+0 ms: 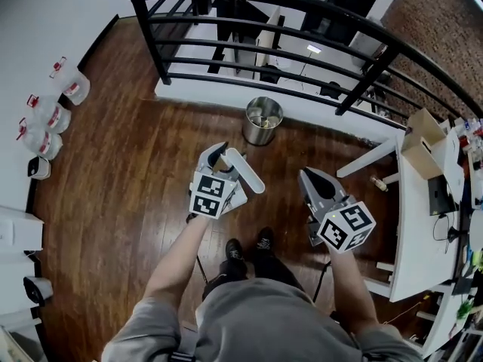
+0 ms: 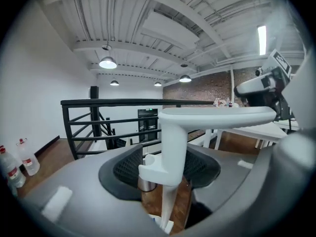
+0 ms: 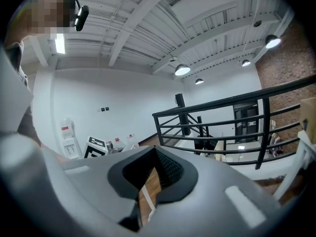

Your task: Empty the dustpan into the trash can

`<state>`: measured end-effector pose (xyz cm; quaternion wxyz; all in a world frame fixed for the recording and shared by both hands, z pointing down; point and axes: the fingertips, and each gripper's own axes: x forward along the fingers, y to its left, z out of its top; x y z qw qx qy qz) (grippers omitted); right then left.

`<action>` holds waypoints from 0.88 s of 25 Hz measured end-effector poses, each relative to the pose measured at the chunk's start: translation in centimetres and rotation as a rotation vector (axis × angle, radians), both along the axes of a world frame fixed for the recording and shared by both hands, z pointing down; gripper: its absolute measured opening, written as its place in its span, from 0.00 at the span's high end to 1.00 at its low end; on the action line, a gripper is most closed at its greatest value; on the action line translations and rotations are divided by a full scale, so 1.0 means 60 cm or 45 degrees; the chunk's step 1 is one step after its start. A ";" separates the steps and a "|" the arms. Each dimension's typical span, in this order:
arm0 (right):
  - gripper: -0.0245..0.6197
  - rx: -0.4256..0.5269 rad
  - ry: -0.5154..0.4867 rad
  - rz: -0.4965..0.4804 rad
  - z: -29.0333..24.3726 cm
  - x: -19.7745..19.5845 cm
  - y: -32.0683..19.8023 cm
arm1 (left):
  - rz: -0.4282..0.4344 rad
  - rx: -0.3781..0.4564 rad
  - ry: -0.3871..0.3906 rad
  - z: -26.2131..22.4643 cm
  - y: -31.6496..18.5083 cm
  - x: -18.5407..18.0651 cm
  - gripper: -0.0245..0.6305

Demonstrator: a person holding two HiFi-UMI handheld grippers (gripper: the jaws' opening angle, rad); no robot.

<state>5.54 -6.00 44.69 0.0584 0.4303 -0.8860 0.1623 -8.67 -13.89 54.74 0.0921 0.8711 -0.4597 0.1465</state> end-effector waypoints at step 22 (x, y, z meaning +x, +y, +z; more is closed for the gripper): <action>0.96 0.264 -0.088 0.239 -0.124 0.142 -0.084 | 0.387 0.303 0.040 -0.369 -0.148 0.211 0.63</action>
